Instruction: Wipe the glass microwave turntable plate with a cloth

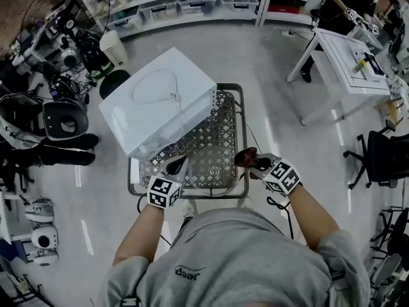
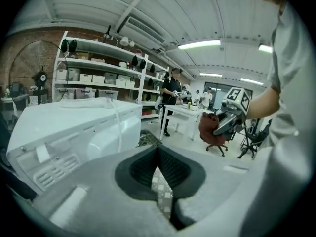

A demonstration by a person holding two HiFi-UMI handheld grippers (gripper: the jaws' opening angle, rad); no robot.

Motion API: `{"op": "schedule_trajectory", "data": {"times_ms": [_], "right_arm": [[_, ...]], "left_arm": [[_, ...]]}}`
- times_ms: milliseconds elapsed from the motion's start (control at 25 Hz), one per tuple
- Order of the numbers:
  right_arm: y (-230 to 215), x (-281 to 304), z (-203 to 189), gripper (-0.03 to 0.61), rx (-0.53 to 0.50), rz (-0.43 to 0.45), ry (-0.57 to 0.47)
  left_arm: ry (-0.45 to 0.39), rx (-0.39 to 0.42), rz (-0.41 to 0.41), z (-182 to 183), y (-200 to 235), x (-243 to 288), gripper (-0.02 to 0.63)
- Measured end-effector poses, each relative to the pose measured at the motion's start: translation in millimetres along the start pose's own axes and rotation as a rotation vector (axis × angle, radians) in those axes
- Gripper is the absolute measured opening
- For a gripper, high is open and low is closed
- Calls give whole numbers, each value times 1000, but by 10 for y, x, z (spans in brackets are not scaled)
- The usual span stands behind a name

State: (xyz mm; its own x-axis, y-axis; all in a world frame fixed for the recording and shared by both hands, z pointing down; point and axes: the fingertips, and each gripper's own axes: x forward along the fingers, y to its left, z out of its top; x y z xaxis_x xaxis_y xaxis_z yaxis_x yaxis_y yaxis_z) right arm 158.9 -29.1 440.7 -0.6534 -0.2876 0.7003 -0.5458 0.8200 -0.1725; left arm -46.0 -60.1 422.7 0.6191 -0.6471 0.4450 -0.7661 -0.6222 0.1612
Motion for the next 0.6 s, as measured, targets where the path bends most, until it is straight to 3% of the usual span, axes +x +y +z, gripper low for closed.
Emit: {"op": "schedule_trajectory", "data": {"times_ms": [240,600], "right_arm": [[-147,-279,210,69,77,-45,-130],[-199,-457,359,69,162,-51,-268]], "left_arm": [[-100,-85,-29,307,-68,-282,0],[-169,-157,-73,486,-119,-480,0]]}}
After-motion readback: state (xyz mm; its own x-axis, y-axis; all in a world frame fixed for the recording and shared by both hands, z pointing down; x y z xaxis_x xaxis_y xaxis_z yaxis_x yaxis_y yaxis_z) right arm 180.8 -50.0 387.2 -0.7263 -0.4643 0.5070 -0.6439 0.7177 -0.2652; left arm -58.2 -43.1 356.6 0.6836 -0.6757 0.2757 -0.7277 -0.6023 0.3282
